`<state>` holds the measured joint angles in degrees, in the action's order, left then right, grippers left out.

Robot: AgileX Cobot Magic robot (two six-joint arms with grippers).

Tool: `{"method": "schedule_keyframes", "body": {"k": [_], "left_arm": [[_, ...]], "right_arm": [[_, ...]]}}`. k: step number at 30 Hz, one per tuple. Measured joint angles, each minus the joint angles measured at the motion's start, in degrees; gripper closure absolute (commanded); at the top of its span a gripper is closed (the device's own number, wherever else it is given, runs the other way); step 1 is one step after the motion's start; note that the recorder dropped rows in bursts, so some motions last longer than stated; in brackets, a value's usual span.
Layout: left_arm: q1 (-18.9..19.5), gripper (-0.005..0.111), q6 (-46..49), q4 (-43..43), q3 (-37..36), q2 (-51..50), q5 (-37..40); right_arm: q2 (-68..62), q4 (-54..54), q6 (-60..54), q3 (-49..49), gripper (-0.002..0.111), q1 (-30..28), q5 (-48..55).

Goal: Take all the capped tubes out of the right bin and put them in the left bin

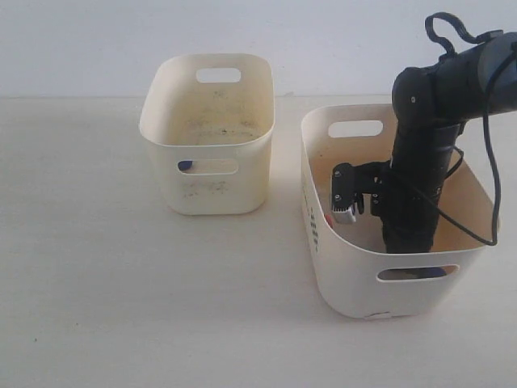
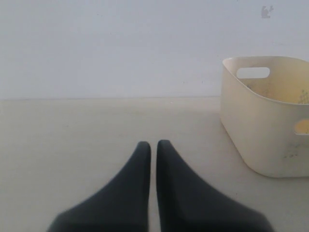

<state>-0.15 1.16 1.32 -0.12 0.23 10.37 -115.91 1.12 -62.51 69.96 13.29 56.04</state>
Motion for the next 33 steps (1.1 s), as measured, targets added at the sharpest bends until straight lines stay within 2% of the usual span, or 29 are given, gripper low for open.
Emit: {"method": "schedule_keyframes", "body": {"k": [4, 21, 33], "left_arm": [[0.0, 0.103, 0.0, 0.0, 0.0, 0.0, 0.0], [0.0, 0.103, 0.0, 0.0, 0.0, 0.0, 0.0], [0.0, 0.103, 0.0, 0.0, 0.0, 0.0, 0.0]], "right_arm": [[0.0, -0.66, 0.24, 0.0, 0.109, 0.0, -0.11], [1.68, -5.29, 7.1, 3.7, 0.109, 0.2, -3.99], [3.08, -3.4, 11.2, 5.82, 0.106, 0.2, -3.62]]}}
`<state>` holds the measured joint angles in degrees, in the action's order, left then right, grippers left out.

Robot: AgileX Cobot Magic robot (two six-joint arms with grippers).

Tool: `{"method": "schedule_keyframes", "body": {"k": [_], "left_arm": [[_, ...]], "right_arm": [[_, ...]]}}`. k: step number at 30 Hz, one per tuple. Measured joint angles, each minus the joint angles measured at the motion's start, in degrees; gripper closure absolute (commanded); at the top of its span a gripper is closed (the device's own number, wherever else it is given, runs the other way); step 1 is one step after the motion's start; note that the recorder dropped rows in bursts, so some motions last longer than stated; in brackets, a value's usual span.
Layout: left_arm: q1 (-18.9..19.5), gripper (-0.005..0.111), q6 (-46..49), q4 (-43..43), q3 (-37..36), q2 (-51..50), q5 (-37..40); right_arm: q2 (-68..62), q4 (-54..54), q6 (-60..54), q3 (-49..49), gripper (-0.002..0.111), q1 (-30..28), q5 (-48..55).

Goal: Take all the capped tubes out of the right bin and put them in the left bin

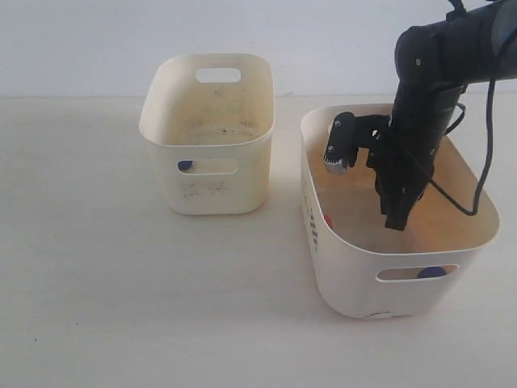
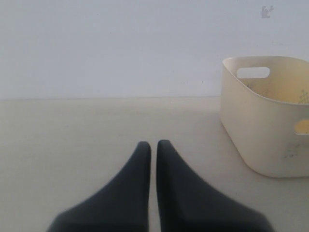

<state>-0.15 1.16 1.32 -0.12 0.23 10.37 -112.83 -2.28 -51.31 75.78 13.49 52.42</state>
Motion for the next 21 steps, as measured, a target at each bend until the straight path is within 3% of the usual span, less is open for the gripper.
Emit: {"method": "schedule_keyframes", "body": {"k": [3, 8, 16, 21], "left_arm": [[0.0, 0.103, 0.0, 0.0, 0.0, 0.0, 0.0], [0.0, 0.103, 0.0, 0.0, 0.0, 0.0, 0.0], [0.0, 0.103, 0.0, 0.0, 0.0, 0.0, 0.0], [0.0, 0.103, 0.0, 0.0, 0.0, 0.0, 0.0]], "right_arm": [[0.0, 4.09, -1.76, 0.0, 0.091, 0.0, 0.5], [0.0, 9.76, -6.61, 0.0, 0.054, 0.0, 2.58], [-0.85, 14.39, -8.64, -1.98, 0.051, 0.0, 3.02], [-0.85, 19.13, -8.87, -2.57, 0.04, -0.21, 3.26]]}}
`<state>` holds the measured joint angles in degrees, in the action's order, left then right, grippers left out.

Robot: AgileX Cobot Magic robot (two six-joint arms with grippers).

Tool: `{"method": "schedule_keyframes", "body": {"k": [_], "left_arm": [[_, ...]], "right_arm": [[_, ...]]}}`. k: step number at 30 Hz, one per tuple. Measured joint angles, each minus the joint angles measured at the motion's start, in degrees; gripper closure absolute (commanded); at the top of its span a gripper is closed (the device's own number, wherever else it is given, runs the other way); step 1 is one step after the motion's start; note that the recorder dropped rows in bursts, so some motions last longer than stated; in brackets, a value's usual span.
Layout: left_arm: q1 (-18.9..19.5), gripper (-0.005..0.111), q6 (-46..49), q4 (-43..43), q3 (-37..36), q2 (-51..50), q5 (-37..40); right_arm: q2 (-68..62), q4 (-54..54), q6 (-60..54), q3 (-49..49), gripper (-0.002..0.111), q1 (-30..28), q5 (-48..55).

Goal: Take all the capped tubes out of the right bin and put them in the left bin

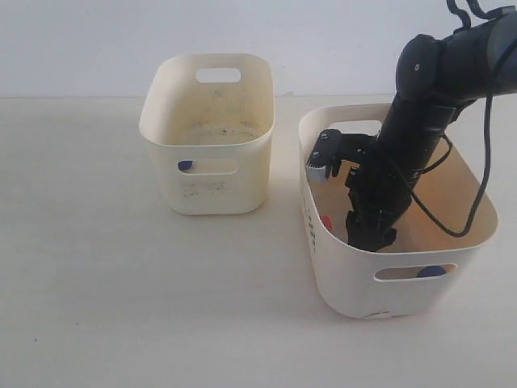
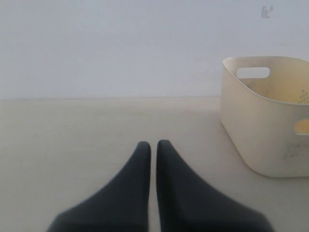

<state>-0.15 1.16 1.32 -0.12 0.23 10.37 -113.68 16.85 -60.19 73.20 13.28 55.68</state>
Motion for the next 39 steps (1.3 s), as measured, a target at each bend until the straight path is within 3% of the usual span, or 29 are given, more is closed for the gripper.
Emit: {"method": "schedule_keyframes", "body": {"k": [29, 33, 39], "left_arm": [[0.0, 0.103, 0.0, 0.0, 0.0, 0.0, 0.0], [0.0, 0.103, 0.0, 0.0, 0.0, 0.0, 0.0], [0.0, 0.103, 0.0, 0.0, 0.0, 0.0, 0.0]], "right_arm": [[-3.52, -0.76, 1.58, 0.34, 0.04, -0.14, 1.98], [-3.52, -6.53, 6.46, 0.37, 0.054, -0.14, 1.52], [-3.75, -10.94, 9.88, 0.46, 0.101, -0.14, -0.42]]}}
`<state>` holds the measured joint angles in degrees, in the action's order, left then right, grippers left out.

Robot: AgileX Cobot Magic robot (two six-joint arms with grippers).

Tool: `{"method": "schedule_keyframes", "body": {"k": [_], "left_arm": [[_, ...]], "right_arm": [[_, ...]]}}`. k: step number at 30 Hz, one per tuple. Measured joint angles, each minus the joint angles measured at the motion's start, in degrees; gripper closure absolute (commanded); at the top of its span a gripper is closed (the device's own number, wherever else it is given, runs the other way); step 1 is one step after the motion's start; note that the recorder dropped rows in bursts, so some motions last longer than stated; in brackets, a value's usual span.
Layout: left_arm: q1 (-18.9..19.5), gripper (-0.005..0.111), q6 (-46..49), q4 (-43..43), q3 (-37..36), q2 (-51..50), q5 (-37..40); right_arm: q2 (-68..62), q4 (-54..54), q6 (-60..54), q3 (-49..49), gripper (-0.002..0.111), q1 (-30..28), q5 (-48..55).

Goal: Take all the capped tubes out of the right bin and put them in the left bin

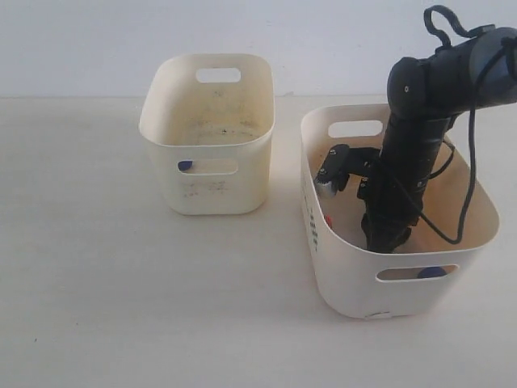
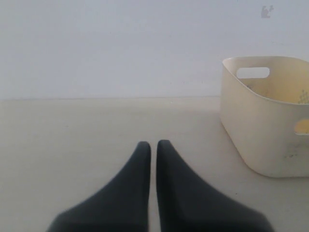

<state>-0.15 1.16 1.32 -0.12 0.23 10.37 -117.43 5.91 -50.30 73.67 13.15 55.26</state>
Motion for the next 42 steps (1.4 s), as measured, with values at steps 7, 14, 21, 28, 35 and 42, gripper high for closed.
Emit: {"method": "schedule_keyframes", "body": {"k": [7, 14, 21, 28, 35, 42], "left_arm": [[0.0, 0.103, 0.0, 0.0, 0.0, 0.0, 0.0], [0.0, 0.103, 0.0, 0.0, 0.0, 0.0, 0.0], [0.0, 0.103, 0.0, 0.0, 0.0, 0.0, 0.0], [0.0, 0.103, 0.0, 0.0, 0.0, 0.0, 0.0], [0.0, 0.103, 0.0, 0.0, 0.0, 0.0, 0.0], [0.0, 0.103, 0.0, 0.0, 0.0, 0.0, 0.0]], "right_arm": [[-0.12, -2.71, 1.2, 0.36, 0.108, 0.0, -0.36], [0.33, -0.11, 8.08, 3.98, 0.108, 0.0, 2.98], [0.85, 8.8, 13.57, 4.76, 0.063, 0.0, 6.23], [0.85, 10.23, 24.47, 4.76, 0.048, 0.0, 6.42], [0.85, 13.31, 32.54, 4.76, 0.049, 0.0, 6.48], [1.03, 13.74, 39.16, 1.51, 0.049, 0.0, -0.22]]}}
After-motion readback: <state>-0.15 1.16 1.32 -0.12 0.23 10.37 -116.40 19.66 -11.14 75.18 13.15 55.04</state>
